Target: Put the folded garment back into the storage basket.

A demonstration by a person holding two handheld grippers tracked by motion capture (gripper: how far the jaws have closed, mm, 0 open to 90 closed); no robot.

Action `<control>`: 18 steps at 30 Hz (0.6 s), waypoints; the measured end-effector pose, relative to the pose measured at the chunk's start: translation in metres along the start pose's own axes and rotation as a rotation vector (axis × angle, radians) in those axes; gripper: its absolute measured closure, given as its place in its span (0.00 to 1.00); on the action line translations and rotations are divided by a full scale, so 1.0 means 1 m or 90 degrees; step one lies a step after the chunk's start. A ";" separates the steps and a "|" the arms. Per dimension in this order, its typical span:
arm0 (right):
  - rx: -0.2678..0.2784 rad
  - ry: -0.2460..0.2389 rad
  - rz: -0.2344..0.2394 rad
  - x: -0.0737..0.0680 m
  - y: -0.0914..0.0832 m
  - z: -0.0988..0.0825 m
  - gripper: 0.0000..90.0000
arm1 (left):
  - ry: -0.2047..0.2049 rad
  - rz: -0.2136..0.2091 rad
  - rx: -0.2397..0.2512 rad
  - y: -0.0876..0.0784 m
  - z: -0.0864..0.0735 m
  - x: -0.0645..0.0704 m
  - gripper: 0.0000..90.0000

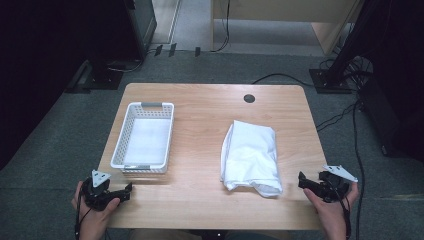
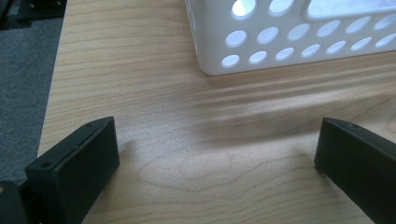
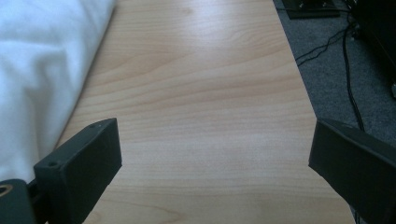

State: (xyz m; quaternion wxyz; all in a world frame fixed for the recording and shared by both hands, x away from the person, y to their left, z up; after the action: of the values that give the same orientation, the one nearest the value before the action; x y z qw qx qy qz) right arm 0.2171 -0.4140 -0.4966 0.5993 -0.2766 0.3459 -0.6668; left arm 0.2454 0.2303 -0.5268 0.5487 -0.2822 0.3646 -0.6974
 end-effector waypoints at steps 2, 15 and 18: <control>0.002 -0.002 0.002 -0.001 -0.001 0.001 0.02 | 0.000 0.000 0.000 0.000 0.000 0.000 0.00; 0.012 -0.024 0.016 -0.017 -0.008 0.016 0.02 | 0.000 0.000 0.000 0.000 0.000 0.000 0.00; 0.017 -0.027 0.022 -0.024 -0.009 0.022 0.02 | 0.001 -0.001 0.000 0.000 0.000 0.000 0.00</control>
State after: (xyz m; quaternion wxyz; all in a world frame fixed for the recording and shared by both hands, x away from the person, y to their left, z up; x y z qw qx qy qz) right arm 0.2315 -0.3924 -0.4748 0.6219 -0.2765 0.3289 -0.6547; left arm 0.2454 0.2303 -0.5268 0.5481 -0.2821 0.3645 -0.6980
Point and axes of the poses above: each handheld gripper's, and its own axes: y roughly forward along the jaws, z roughly out of its top, x roughly to its right, the point moved 1 cm from there along y, roughly forward along the jaws, and after that the axes turned 10 degrees about -x, right-handed, at the moved point
